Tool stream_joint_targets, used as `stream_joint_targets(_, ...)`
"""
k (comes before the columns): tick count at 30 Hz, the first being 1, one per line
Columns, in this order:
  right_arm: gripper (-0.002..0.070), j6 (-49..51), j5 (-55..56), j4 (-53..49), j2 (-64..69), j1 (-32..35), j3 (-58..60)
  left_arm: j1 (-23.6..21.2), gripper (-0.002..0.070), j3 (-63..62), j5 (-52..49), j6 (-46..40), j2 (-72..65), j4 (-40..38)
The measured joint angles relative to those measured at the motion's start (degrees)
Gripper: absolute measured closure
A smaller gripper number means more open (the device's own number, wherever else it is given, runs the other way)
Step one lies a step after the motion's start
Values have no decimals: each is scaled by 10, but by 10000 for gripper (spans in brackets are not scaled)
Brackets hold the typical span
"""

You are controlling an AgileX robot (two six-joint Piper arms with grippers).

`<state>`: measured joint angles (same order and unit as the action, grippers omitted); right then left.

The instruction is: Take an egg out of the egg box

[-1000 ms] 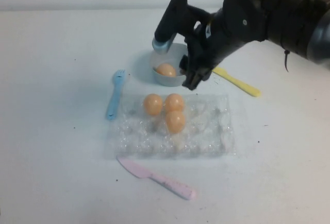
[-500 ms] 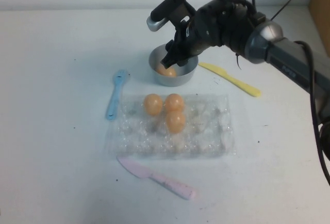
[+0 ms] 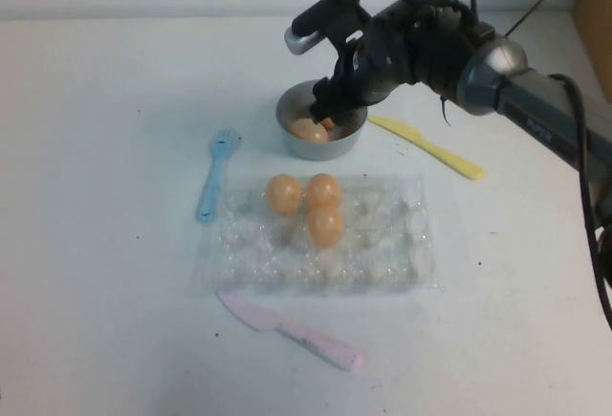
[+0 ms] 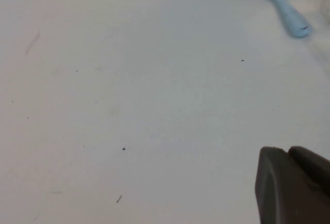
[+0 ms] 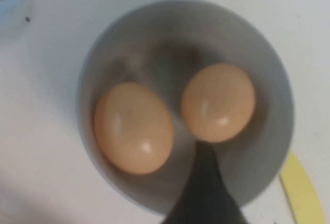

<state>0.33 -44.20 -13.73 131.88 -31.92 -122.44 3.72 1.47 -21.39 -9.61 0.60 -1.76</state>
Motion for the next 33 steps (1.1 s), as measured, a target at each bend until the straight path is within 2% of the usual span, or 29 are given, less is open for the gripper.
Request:
stream_joint_targets(2, 263, 36, -25, 0, -25, -4, 0, 0, 678, 0, 0, 0, 0, 0)
stream_joint_targets(5, 480, 79, -17, 0, -79, -14, 24, 0, 678, 0, 0, 0, 0, 0)
stream_joint_targets(7, 591, 114, 19, 0, -121, -24, 69, 0, 678, 0, 0, 0, 0, 0)
stream_joint_targets(10, 661, 165, 115, 0, -199, -42, 187, 0, 678, 0, 0, 0, 0, 0)
stream_joint_targets(16, 689, 213, 386, 0, -405, -54, 518, 0, 678, 0, 0, 0, 0, 0)
stream_joint_targets(18, 691, 214, 428, 0, -469, -54, 597, 0, 678, 0, 0, 0, 0, 0)
stream_joint_targets(21, 691, 215, 434, -2, -557, -54, 681, 0, 678, 0, 0, 0, 0, 0)
stream_joint_targets(25, 692, 210, 384, -6, -647, -54, 727, 0, 678, 0, 0, 0, 0, 0)
stream_joint_targets(29, 692, 207, 341, -45, -726, -54, 772, 0, 678, 0, 0, 0, 0, 0)
stream_joint_targets(33, 692, 207, 343, -96, -800, -54, 837, 0, 678, 0, 0, 0, 0, 0)
